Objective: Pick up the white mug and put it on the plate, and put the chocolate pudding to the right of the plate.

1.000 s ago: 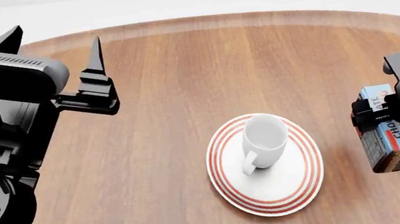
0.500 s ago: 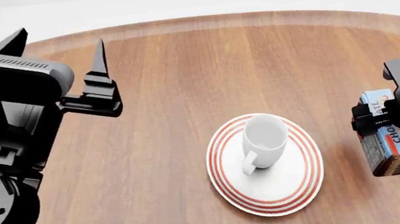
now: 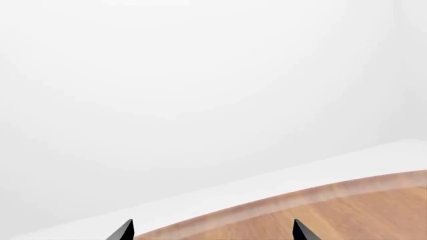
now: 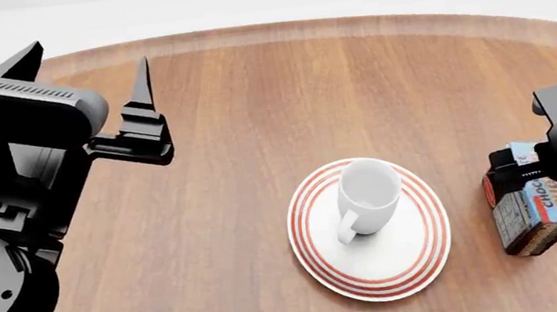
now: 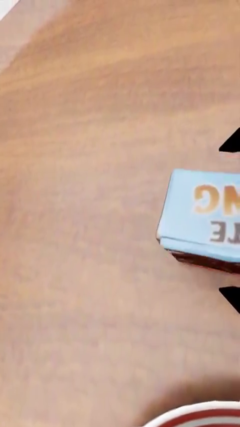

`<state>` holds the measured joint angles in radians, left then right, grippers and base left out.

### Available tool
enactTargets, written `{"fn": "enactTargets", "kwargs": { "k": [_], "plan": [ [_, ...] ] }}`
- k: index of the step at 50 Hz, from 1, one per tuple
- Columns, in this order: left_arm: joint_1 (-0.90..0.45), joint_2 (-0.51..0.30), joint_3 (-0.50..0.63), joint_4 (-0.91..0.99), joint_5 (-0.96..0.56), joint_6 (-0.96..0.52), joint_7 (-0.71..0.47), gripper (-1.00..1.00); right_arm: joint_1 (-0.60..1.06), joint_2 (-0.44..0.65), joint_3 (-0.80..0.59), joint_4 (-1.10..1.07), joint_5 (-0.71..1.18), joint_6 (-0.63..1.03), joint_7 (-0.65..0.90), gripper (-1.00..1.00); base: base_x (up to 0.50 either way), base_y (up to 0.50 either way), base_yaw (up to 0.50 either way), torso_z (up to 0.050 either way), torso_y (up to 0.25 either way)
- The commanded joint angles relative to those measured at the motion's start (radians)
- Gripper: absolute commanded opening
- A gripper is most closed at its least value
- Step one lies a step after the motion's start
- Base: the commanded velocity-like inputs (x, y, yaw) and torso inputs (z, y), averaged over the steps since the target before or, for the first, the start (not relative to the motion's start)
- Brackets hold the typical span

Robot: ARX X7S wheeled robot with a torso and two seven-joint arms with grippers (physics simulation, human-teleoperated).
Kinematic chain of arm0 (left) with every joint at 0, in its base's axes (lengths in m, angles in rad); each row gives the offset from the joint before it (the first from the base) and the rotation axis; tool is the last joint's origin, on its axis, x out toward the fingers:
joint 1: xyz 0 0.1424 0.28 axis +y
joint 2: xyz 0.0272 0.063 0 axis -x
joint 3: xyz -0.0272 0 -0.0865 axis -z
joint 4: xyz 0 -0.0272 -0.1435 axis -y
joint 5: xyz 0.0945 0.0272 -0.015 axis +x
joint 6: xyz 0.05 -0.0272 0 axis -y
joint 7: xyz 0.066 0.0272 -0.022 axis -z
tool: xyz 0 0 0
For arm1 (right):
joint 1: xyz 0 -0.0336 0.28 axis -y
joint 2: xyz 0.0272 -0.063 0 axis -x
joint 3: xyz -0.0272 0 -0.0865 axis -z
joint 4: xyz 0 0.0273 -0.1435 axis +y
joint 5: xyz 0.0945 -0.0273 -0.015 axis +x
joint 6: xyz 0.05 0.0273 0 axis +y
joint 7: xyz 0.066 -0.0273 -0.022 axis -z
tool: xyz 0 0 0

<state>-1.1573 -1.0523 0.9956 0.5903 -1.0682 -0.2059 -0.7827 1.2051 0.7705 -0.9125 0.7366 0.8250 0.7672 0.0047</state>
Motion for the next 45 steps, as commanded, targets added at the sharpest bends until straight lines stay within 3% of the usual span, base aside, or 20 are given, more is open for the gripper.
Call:
{"fn": "enactTargets", "kwargs": {
  "k": [1, 45],
  "plan": [
    [0.000, 0.020, -0.024, 0.002, 0.014, -0.010, 0.024, 1.00, -0.002, -0.017, 0.024, -0.007, -0.023, 0.004, -0.016, 1.00, 0.00, 0.00, 0.00, 0.000, 0.000],
    [0.005, 0.014, -0.032, 0.009, 0.017, -0.011, 0.029, 1.00, 0.115, -0.016, 0.002, -0.160, -0.037, 0.078, -0.032, 1.00, 0.00, 0.00, 0.00, 0.000, 0.000]
  ]
}}
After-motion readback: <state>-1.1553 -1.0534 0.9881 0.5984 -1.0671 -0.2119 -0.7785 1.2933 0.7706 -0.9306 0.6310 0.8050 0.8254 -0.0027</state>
